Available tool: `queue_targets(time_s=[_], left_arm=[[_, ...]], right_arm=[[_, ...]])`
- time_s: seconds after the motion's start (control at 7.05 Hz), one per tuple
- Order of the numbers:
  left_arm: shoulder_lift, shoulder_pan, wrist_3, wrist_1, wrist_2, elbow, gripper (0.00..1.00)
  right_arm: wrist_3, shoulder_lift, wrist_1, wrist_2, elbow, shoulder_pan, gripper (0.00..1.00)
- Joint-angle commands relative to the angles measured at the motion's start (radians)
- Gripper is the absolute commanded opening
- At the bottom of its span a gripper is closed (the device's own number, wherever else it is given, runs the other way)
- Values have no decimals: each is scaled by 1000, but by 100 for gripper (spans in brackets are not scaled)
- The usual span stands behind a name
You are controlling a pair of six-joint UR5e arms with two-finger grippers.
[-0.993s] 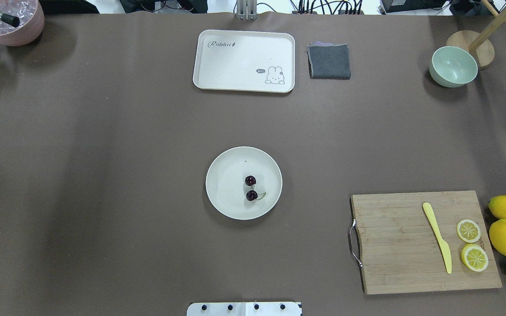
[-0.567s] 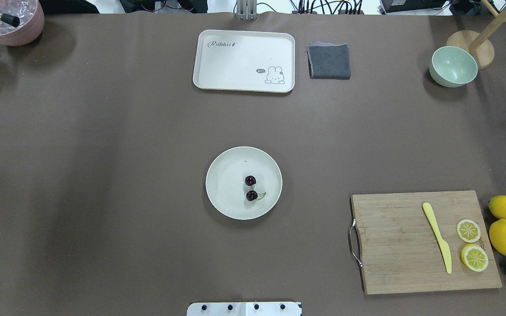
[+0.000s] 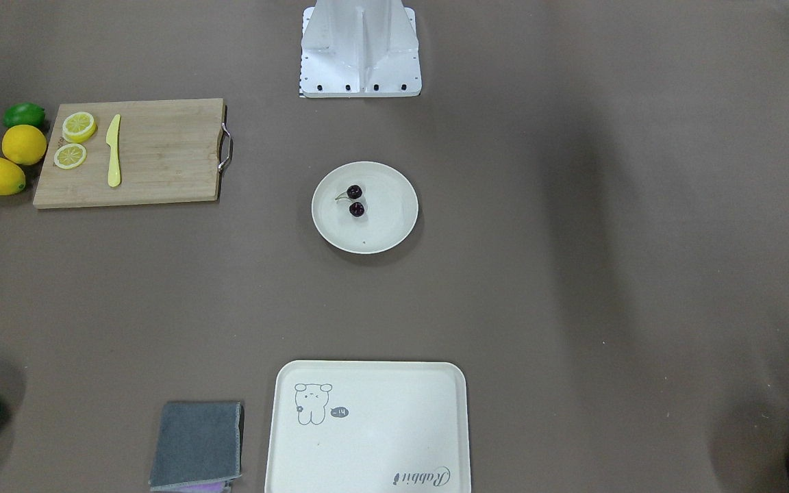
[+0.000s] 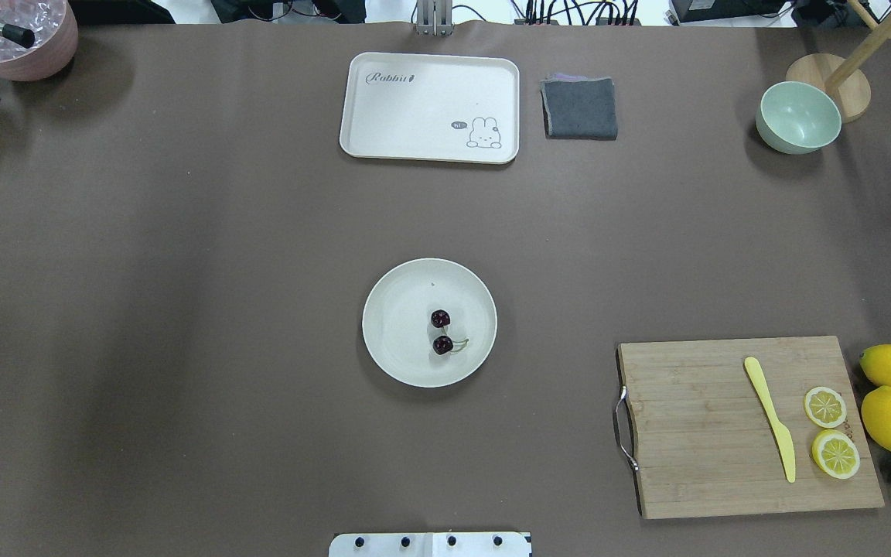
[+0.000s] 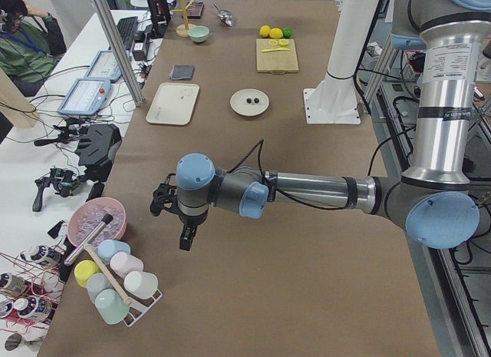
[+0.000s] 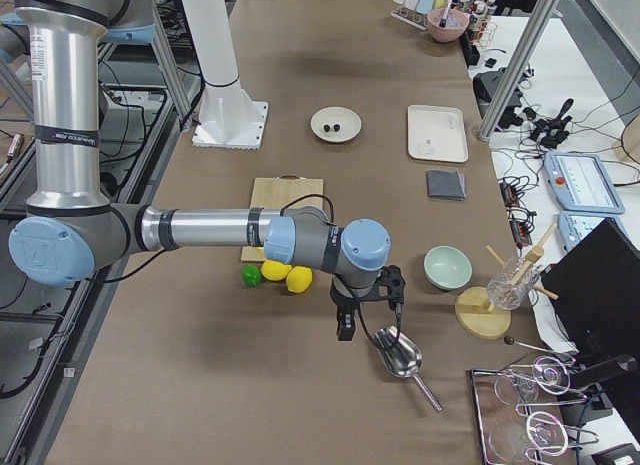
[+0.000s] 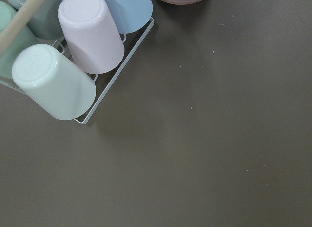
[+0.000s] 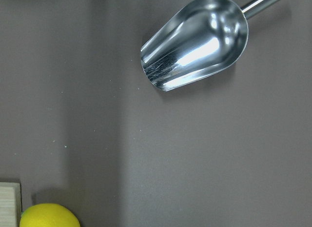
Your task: Place red cherry on plate
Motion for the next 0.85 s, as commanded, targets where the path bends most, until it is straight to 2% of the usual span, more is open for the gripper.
queue_targets(time_s=[0.0,0.71], left_arm=[[1,-1,-1,1,2,4,98],[1,-22,-3,1,6,4,98]], right_arm=[[-1,5,0,18,0,0,100],[2,3,0,18,-3,0,100]])
